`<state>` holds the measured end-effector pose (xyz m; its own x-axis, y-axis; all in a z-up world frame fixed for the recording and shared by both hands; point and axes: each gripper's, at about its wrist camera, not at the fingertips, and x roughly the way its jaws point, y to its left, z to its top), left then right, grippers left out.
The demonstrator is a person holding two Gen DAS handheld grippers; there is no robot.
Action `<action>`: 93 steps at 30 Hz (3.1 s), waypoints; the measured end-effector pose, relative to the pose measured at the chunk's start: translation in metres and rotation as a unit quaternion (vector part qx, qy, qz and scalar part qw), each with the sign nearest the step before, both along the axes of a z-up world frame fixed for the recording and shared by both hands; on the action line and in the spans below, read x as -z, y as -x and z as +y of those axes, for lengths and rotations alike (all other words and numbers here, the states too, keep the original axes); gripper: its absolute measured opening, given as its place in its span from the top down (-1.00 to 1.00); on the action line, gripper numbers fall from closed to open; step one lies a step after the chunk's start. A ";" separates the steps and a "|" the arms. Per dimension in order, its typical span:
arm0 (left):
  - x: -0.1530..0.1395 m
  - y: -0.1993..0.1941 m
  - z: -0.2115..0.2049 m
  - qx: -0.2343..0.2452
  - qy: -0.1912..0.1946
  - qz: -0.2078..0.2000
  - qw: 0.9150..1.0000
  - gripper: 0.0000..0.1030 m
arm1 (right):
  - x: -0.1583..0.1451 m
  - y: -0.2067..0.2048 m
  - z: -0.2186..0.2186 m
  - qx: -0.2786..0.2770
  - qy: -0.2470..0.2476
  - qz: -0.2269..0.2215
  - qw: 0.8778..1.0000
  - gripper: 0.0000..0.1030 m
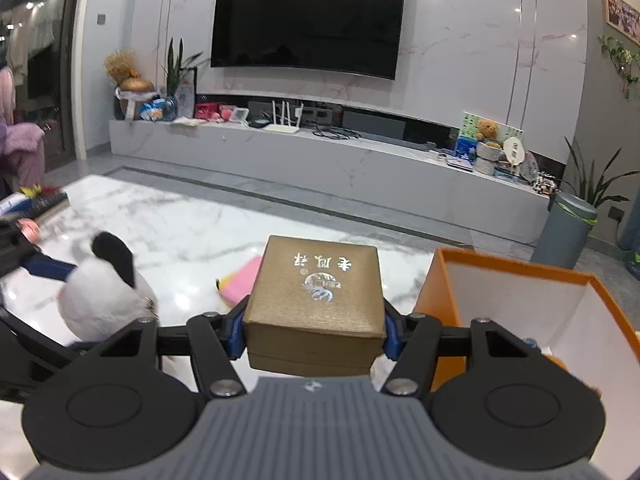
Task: Organize objects
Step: 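Carry the panda plush and brown box over the orange box with both tools, then open both tools to drop the panda plush and brown box into the box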
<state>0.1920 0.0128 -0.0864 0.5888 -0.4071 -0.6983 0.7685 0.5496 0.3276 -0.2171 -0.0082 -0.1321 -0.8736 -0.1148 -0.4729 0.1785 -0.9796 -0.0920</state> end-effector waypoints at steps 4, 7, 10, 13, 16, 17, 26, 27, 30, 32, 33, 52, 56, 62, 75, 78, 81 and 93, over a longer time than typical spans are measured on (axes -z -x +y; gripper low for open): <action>-0.019 0.007 -0.015 0.011 0.015 -0.008 1.000 -0.70 | -0.025 0.000 0.016 -0.015 0.010 0.003 1.000 -0.22; -0.033 0.016 -0.027 0.022 0.029 -0.013 0.999 -0.70 | -0.040 0.000 0.035 -0.020 0.015 0.005 1.000 -0.22; -0.044 0.026 -0.042 0.037 0.038 -0.018 0.998 -0.70 | -0.051 0.000 0.058 -0.007 0.025 0.007 1.000 -0.22; -0.054 0.036 -0.055 0.052 0.046 -0.024 0.997 -0.70 | -0.056 -0.002 0.075 0.008 0.027 0.007 1.000 -0.22; -0.063 0.045 -0.067 0.063 0.055 -0.027 0.996 -0.70 | -0.055 -0.003 0.087 0.016 0.031 0.003 0.999 -0.22; -0.065 0.048 -0.071 0.067 0.057 -0.027 0.996 -0.70 | -0.055 -0.003 0.090 0.018 0.031 0.002 0.999 -0.22; -0.074 0.066 -0.103 0.096 0.068 -0.042 0.992 -0.70 | -0.057 0.002 0.119 0.039 0.032 -0.006 0.999 -0.22; -0.074 0.068 -0.107 0.099 0.069 -0.043 0.992 -0.70 | -0.057 0.003 0.123 0.042 0.033 -0.007 0.999 -0.22; -0.074 0.071 -0.118 0.109 0.069 -0.045 0.991 -0.70 | -0.057 0.007 0.133 0.049 0.033 -0.010 0.998 -0.22; -0.073 0.074 -0.126 0.116 0.069 -0.046 0.990 -0.70 | -0.059 0.008 0.142 0.053 0.034 -0.012 0.998 -0.22; -0.072 0.075 -0.130 0.120 0.070 -0.047 0.989 -0.70 | -0.060 0.009 0.149 0.058 0.034 -0.013 0.998 -0.22; -0.028 0.107 -0.218 0.242 -0.028 -0.113 0.963 -0.71 | -0.031 0.031 0.231 0.136 0.027 -0.048 0.989 -0.22; -0.011 0.110 -0.223 0.262 -0.056 -0.128 0.955 -0.71 | -0.017 0.037 0.232 0.117 0.020 -0.064 0.991 -0.22; 0.007 0.126 -0.233 0.305 -0.103 -0.161 0.933 -0.70 | 0.000 0.044 0.232 0.108 0.000 -0.094 0.990 -0.22; 0.044 0.135 -0.242 0.344 -0.161 -0.158 0.912 -0.70 | 0.018 0.050 0.232 0.110 -0.004 -0.143 0.984 -0.22; 0.047 0.134 -0.244 0.341 -0.164 -0.151 0.913 -0.71 | 0.021 0.051 0.231 0.111 -0.008 -0.148 0.983 -0.23; 0.047 0.133 -0.245 0.336 -0.164 -0.144 0.916 -0.71 | 0.023 0.052 0.230 0.107 -0.008 -0.153 0.982 -0.23; 0.047 0.138 -0.246 0.315 -0.174 -0.186 0.914 -0.88 | 0.020 0.049 0.225 0.117 -0.016 -0.139 0.983 -0.54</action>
